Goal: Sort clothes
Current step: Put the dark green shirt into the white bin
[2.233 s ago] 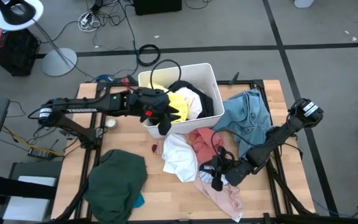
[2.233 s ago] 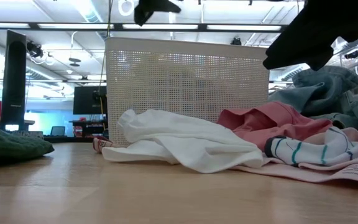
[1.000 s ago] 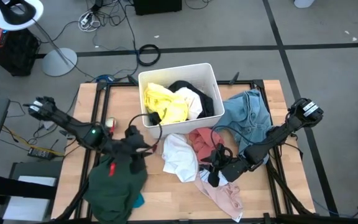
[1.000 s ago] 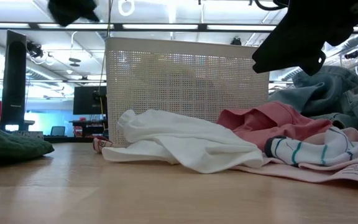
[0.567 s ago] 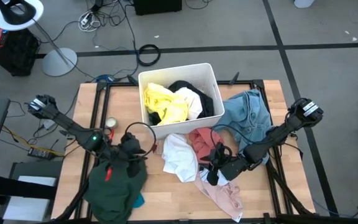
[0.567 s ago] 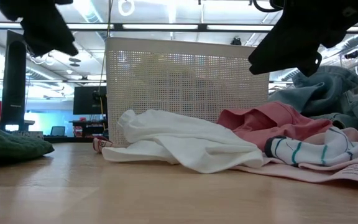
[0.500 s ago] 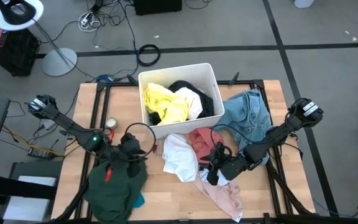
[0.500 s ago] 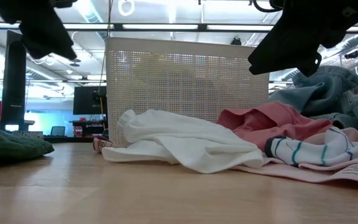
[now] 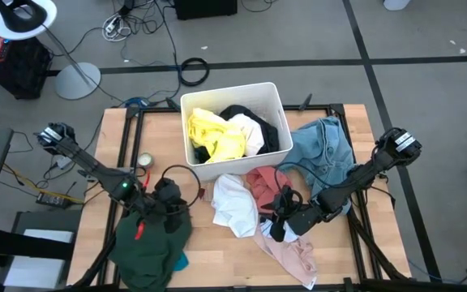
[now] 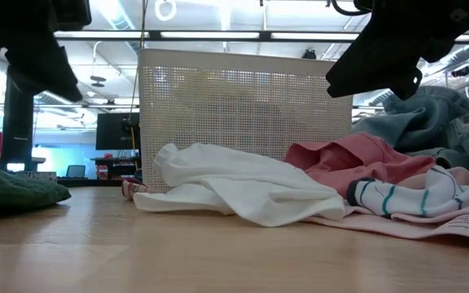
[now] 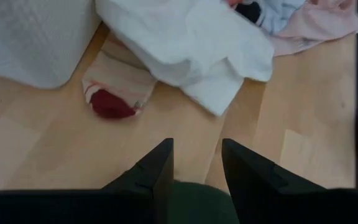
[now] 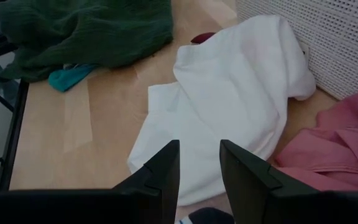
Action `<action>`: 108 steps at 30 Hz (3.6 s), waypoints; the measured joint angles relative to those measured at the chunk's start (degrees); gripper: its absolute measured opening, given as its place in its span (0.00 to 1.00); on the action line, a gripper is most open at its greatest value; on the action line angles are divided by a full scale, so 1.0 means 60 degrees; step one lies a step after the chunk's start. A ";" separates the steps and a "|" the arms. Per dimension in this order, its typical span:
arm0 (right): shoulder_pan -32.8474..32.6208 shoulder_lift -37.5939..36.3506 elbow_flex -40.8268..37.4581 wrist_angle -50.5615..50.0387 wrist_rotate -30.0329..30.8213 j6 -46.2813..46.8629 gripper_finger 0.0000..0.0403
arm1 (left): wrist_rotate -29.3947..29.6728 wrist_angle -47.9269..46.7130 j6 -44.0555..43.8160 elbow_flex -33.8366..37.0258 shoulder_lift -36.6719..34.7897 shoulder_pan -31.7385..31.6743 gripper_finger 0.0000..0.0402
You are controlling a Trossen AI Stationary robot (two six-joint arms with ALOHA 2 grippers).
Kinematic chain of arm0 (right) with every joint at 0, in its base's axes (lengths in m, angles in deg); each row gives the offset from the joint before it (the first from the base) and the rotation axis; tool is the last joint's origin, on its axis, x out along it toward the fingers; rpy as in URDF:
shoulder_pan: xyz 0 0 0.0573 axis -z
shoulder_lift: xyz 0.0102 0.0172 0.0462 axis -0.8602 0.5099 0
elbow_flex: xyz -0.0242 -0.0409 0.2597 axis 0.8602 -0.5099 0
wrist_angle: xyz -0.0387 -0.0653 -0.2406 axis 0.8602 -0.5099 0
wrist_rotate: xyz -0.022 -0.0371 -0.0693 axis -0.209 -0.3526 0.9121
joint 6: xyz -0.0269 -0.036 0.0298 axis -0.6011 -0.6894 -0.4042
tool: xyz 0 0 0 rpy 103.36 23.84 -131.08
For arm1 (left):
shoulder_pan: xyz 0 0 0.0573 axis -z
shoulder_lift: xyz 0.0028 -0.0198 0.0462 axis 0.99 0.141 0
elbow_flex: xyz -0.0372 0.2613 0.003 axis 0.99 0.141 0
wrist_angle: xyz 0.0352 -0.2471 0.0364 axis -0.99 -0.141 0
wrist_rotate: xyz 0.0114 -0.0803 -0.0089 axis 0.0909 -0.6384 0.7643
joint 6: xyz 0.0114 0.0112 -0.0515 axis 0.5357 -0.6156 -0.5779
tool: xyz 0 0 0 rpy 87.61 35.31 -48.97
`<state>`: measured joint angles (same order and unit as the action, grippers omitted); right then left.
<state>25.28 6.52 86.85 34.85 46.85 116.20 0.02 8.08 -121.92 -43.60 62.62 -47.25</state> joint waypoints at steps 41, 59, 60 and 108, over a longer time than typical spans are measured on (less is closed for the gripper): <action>-0.0007 0.0000 0.0000 -0.0244 -0.0620 -0.0340 0.28 | -0.4036 -0.2358 -0.5730 0.0203 0.2403 0.2298 0.16; -0.0455 -0.1022 0.0004 -0.1884 -0.1146 0.0254 0.28 | -0.0657 -0.9238 -0.5587 -0.6079 0.1843 0.2229 0.00; -0.0492 -0.1081 0.0004 -0.1887 -0.1129 0.0254 0.28 | -0.0273 -0.9460 -0.5376 -0.6461 0.1843 0.2156 0.00; -0.0885 -0.1235 0.0004 -0.2218 -0.0474 0.0265 0.28 | -0.2084 -0.3552 0.7319 -1.1909 0.6376 -0.8404 0.00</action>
<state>19.97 -0.89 86.87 21.54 44.00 117.79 -12.48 -13.23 -78.00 -115.06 100.88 -97.67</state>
